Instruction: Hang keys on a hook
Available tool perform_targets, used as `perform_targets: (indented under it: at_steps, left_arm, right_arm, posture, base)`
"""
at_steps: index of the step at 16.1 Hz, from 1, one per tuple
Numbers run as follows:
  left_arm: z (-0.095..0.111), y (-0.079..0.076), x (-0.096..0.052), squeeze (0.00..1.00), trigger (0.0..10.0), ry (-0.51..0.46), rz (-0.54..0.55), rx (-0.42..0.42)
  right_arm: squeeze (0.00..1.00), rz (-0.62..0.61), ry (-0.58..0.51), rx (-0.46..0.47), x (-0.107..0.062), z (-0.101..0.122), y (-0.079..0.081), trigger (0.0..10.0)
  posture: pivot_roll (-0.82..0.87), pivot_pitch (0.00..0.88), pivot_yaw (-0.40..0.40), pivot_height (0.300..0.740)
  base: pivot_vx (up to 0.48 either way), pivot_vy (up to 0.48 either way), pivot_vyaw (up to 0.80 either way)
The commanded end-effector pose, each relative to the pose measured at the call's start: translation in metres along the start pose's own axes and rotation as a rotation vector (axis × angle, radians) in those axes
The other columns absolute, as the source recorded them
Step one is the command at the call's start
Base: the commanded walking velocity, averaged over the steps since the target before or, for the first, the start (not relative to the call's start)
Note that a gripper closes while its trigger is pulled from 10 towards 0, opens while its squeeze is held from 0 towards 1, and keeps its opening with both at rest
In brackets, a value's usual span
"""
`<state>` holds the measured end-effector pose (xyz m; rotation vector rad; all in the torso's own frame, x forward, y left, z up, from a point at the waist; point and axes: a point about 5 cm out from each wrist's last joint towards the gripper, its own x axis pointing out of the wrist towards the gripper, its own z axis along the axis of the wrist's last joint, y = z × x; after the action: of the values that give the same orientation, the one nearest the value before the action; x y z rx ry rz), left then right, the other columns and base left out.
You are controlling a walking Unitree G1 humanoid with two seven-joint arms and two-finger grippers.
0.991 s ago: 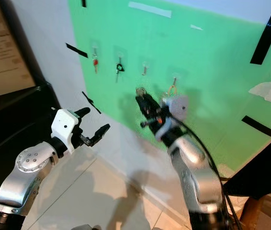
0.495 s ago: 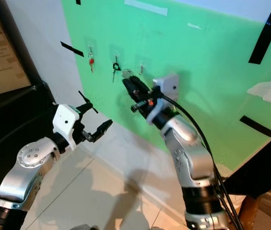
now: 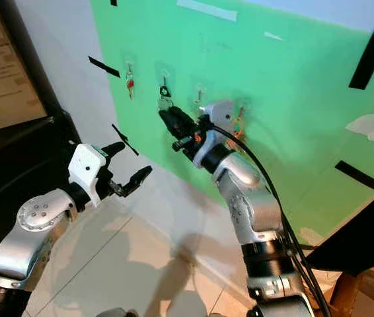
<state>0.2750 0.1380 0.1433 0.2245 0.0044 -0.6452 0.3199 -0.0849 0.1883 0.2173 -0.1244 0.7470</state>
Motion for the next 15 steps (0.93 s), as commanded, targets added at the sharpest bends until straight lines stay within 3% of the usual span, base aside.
perform_targets:
  at_steps: [1, 6, 9, 15]
  left_arm:
    - [0.004, 0.001, -0.003, 0.00, 10.0, -0.005, -0.014, 0.006]
    - [0.005, 0.002, -0.007, 0.00, 10.0, 0.006, -0.036, 0.011]
    - [0.008, -0.001, -0.005, 0.00, 10.0, -0.013, -0.082, -0.004]
    - [0.017, -0.001, -0.003, 0.00, 10.0, -0.054, -0.107, -0.075]
  right_arm:
    - [0.00, 0.007, -0.027, 0.005, 0.005, 0.004, -0.004, 10.0]
    - [0.00, -0.063, -0.066, 0.023, 0.014, 0.006, -0.018, 10.0]
    - [0.00, -0.131, -0.088, 0.032, 0.007, 0.006, -0.029, 10.0]
    - [0.00, -0.166, -0.070, 0.031, -0.002, -0.001, -0.035, 10.0]
  posture:
    - [0.01, 0.000, 0.033, 0.740]
    - [0.02, 0.000, 0.042, 0.740]
    - [0.01, 0.000, 0.051, 0.740]
    - [0.01, 0.000, 0.060, 0.740]
  base:
    - [0.000, 0.000, 0.00]
    - [0.000, 0.000, 0.00]
    - [0.000, 0.000, 0.00]
    - [0.000, 0.000, 0.00]
